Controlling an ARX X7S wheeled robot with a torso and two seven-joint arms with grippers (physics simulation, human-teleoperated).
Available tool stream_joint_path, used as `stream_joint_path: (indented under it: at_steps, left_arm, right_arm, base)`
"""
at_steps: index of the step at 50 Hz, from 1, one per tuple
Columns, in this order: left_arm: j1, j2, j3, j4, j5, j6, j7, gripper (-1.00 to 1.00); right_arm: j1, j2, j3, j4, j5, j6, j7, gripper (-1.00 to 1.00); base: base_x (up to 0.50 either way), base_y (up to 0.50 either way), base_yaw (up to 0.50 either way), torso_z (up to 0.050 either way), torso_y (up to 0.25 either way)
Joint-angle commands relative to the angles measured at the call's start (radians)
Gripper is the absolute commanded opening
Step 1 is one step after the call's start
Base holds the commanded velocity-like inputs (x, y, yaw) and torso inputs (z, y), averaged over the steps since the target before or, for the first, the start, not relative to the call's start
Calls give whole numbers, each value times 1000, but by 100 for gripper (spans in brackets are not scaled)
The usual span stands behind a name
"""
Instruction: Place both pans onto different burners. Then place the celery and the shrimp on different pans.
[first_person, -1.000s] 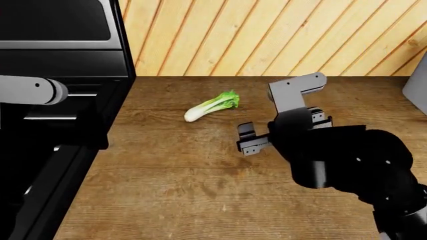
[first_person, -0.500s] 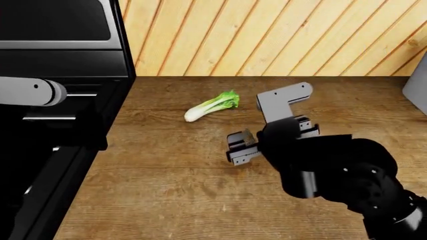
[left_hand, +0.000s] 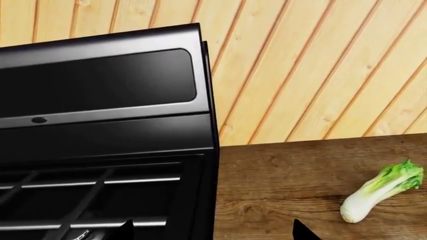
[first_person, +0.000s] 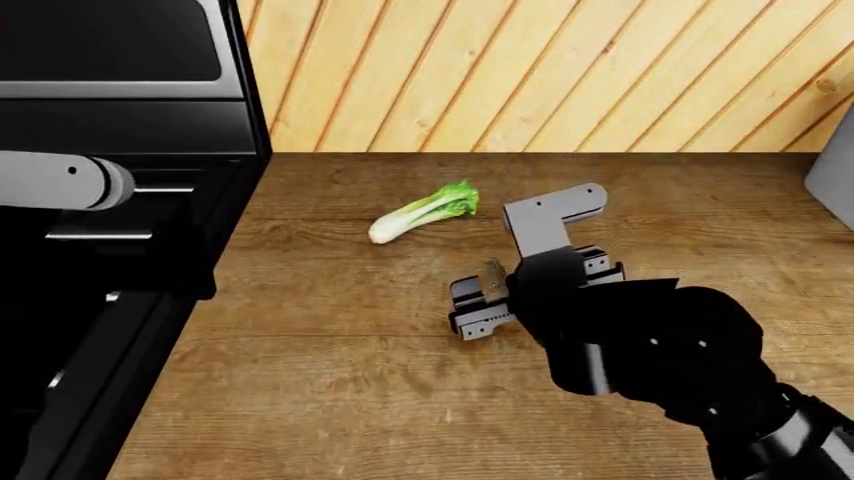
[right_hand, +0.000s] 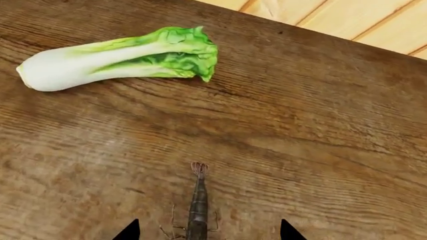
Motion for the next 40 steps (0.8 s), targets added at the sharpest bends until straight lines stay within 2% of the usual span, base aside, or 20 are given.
stream_joint_path:
  at_steps: [1, 26, 27, 40]
  left_arm:
    - [-3, 1, 6, -1, 0, 1, -1, 100]
    - [26, -2, 3, -2, 24, 15, 14, 100]
    - [27, -2, 2, -2, 24, 16, 14, 100]
    - [43, -10, -10, 4, 25, 28, 16, 100]
  right_arm:
    - [-5, -23, -22, 47, -28, -20, -34, 100]
    - [-17, -47, -51, 135, -71, -56, -84, 100]
    - [-18, -46, -50, 136, -69, -55, -81, -100]
    - [-32, -26, -31, 96, -41, -47, -38, -100]
  base:
    - [0, 0, 0, 0, 0]
    - [0, 0, 0, 0, 0]
    - [0, 0, 0, 0, 0]
    - [0, 0, 0, 0, 0]
